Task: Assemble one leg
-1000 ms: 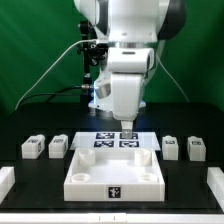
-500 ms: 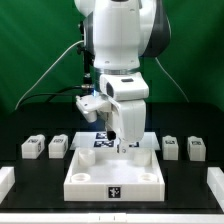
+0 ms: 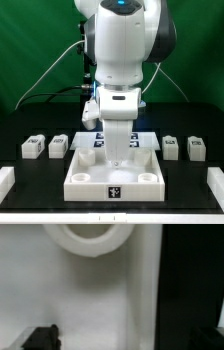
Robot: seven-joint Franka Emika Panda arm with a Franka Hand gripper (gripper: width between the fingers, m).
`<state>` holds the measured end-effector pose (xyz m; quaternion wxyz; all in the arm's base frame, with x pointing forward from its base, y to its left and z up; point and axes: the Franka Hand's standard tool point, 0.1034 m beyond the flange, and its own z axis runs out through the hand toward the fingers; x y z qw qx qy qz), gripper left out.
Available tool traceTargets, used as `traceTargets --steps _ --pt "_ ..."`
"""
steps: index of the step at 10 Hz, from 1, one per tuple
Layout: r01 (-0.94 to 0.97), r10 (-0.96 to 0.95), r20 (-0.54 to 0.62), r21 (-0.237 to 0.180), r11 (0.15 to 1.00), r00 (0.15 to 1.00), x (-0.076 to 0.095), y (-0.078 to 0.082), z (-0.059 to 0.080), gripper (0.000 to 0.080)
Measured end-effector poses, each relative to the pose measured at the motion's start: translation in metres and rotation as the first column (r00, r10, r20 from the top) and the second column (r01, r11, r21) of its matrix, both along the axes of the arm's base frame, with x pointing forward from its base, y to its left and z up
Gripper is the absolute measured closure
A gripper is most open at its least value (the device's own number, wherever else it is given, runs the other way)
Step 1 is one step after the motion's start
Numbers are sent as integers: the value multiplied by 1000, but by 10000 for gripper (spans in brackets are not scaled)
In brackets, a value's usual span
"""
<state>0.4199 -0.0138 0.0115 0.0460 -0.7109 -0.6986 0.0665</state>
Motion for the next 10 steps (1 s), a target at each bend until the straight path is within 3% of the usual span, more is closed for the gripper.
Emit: traceTargets --steps 2,3,4,5,6,7,10 --pt "1 -1 -1 0 1000 1000 0 0 -1 161" --pt "1 -1 -1 0 1000 1000 0 0 -1 329" --pt "1 -1 -1 0 1000 1000 0 0 -1 329" --pt "1 -1 -1 0 1000 1000 0 0 -1 529" --pt "1 -1 0 0 1000 1000 0 0 -1 665" --pt "2 -2 10 1 1000 1000 2 0 1 728" --pt "2 -2 14 2 1000 1000 3 0 1 728"
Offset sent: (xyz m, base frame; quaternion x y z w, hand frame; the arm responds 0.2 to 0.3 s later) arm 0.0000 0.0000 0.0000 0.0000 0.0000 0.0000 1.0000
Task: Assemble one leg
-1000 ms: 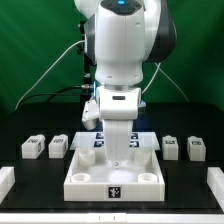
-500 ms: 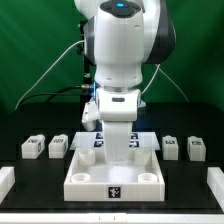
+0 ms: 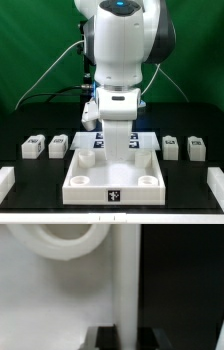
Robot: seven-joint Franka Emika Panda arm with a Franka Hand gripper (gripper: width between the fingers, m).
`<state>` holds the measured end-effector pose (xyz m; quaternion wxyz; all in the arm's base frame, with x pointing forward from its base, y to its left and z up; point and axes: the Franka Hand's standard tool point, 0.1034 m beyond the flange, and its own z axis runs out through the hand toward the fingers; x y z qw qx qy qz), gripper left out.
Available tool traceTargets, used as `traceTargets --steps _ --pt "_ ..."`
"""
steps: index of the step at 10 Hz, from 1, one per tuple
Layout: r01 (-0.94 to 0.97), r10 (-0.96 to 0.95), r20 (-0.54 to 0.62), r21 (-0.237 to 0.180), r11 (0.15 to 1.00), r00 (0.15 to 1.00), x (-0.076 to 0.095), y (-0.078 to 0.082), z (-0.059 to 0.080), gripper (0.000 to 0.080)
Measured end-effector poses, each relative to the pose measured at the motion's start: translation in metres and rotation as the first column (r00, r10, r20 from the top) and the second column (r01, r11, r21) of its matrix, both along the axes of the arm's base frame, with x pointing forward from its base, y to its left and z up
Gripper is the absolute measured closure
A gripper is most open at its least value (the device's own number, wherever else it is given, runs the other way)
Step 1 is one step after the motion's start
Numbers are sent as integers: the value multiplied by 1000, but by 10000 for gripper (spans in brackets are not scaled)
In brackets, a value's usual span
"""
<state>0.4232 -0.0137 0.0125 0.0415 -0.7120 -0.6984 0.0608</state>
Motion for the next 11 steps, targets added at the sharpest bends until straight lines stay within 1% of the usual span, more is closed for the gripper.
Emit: traceTargets --steps 3,4,5,6,7,8,11 --pt "-1 1 7 1 1000 1000 3 0 1 728" --pt "-13 13 -1 -2 1000 1000 10 5 3 728" --pt "-12 11 8 2 1000 1000 24 19 3 728" --pt "-30 29 11 11 999 1000 50 41 4 728" --pt "-40 39 31 23 999 999 69 51 5 729" --pt "-14 13 18 25 1000 1000 73 61 0 729" --pt "20 -20 -53 -3 1000 998 74 85 -1 725"
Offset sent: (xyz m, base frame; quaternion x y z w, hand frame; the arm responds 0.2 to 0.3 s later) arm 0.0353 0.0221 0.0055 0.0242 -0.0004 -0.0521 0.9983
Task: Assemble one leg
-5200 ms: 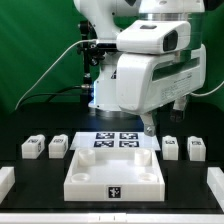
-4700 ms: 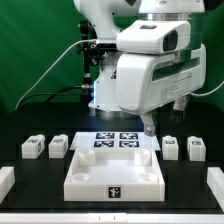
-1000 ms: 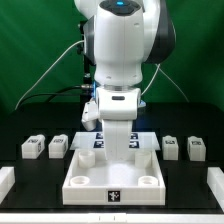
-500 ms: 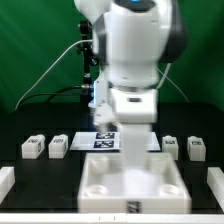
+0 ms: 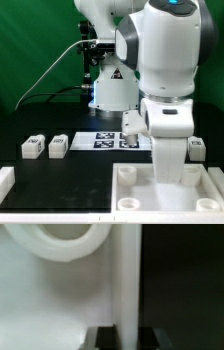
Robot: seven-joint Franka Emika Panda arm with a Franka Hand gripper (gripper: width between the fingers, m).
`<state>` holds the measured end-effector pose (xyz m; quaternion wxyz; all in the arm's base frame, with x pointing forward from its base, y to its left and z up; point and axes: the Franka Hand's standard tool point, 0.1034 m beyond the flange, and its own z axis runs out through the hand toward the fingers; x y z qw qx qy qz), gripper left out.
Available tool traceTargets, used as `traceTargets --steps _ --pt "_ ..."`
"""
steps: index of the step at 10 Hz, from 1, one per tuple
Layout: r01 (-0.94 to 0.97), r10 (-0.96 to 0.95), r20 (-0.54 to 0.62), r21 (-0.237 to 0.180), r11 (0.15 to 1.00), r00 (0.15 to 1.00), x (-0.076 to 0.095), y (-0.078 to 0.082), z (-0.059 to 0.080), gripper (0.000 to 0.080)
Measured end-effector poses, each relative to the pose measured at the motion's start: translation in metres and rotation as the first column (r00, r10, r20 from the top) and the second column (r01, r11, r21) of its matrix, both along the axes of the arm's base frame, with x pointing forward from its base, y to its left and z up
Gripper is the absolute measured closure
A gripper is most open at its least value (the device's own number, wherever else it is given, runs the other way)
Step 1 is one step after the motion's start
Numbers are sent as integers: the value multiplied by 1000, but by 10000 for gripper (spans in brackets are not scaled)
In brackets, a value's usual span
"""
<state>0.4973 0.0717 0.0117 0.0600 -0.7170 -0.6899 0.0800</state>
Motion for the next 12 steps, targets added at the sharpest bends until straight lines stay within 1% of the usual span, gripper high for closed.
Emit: traceTargets --steps 1,4,5,6,7,8,9,10,12 --pt "-1 1 -37 -15 1000 999 0 0 0 721" --pt "-3 2 -44 -17 1000 999 0 0 0 716" --pt "-3 2 -46 -17 1000 999 -1 0 -1 642" --pt "-3 2 -45 -17 1000 999 -1 0 -1 453" --pt "-2 2 -44 -17 1000 999 0 0 0 239" --pt "-2 2 -42 -17 1000 999 1 -1 1 239" --pt "-2 2 -41 -17 1000 999 1 -1 2 178" --pt "-2 2 -40 -17 1000 999 1 -1 2 154" --pt "-2 2 -40 -17 1000 999 1 -1 2 151"
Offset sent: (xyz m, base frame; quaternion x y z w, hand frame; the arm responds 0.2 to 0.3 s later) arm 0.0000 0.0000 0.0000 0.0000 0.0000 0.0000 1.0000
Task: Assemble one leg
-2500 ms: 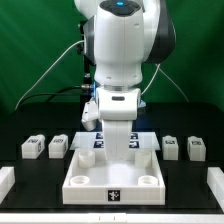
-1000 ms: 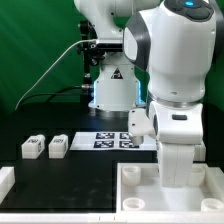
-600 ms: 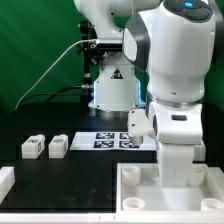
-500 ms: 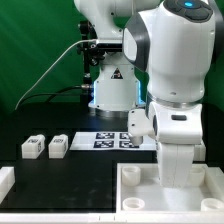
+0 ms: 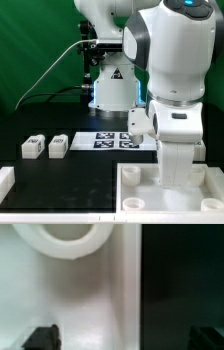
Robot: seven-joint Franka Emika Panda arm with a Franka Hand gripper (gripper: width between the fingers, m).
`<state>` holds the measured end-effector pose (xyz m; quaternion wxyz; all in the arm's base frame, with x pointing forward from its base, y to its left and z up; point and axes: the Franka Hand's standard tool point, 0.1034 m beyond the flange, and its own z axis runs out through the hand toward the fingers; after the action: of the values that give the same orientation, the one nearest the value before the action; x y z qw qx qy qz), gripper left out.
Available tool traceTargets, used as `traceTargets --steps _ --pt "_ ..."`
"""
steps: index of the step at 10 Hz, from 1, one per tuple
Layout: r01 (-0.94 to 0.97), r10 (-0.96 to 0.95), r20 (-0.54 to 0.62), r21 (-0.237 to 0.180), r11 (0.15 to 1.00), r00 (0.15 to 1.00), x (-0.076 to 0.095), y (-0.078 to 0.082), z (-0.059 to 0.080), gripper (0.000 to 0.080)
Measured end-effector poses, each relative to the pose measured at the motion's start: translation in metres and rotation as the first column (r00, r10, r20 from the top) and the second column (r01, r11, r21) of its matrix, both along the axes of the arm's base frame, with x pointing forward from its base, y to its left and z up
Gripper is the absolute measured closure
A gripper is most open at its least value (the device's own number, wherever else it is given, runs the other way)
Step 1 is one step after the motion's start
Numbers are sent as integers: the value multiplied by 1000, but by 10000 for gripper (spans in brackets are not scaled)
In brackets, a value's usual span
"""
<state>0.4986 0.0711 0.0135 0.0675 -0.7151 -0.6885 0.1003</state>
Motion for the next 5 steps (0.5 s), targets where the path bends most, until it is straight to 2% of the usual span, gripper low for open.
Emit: traceTargets --steps 5 --pt "0 0 0 0 1000 1000 0 0 0 150"
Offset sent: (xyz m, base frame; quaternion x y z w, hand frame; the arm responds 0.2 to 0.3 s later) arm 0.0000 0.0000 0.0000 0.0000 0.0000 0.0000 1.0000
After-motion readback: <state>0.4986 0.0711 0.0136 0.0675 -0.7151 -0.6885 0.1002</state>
